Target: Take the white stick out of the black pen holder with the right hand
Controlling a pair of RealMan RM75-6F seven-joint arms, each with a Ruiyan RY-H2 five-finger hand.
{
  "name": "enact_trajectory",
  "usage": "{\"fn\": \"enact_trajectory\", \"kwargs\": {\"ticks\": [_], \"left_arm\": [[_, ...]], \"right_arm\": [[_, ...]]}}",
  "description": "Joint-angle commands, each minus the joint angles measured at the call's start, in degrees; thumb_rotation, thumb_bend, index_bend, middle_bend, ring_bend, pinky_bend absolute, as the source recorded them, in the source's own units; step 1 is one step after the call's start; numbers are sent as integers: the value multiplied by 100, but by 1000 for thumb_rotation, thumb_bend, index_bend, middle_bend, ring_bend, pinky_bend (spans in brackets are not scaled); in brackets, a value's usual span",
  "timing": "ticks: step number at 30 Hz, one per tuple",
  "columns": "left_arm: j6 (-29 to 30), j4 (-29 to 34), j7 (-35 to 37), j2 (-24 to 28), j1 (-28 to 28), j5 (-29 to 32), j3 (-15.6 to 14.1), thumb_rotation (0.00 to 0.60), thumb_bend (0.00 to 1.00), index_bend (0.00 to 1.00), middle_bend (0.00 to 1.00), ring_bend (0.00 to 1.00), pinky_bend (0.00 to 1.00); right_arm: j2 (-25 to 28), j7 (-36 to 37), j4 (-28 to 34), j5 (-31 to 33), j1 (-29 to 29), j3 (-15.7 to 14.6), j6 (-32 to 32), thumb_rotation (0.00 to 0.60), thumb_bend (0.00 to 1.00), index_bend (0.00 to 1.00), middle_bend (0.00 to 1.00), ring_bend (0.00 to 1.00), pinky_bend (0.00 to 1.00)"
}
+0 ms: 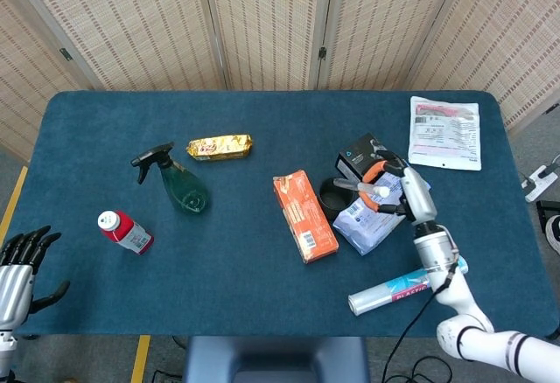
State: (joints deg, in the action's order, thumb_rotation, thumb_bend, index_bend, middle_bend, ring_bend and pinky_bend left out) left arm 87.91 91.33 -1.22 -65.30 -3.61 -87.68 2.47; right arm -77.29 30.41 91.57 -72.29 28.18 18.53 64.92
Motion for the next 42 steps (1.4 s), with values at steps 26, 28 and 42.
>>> {"fn": "enact_trajectory", "kwargs": {"ticks": [26,28,42], "left_arm": [[2,17,15,-18,-52,-54,-6,600,276,198,146,143,135],[-4,18,14,-23,-59,-53,-4,600,275,198,146,143,134],[-25,-5,24,-47,-75,-33,-4,600,276,198,146,143,135]], "right_arm": [[1314,2116,1007,361,-616,183,-892,600,418,642,426,172,127],[1405,2172,983,304,-612,159,-988,600,412,642,426,172,127],[587,-526,452,384,-532,66,383,600,427,642,428,172,127]]}}
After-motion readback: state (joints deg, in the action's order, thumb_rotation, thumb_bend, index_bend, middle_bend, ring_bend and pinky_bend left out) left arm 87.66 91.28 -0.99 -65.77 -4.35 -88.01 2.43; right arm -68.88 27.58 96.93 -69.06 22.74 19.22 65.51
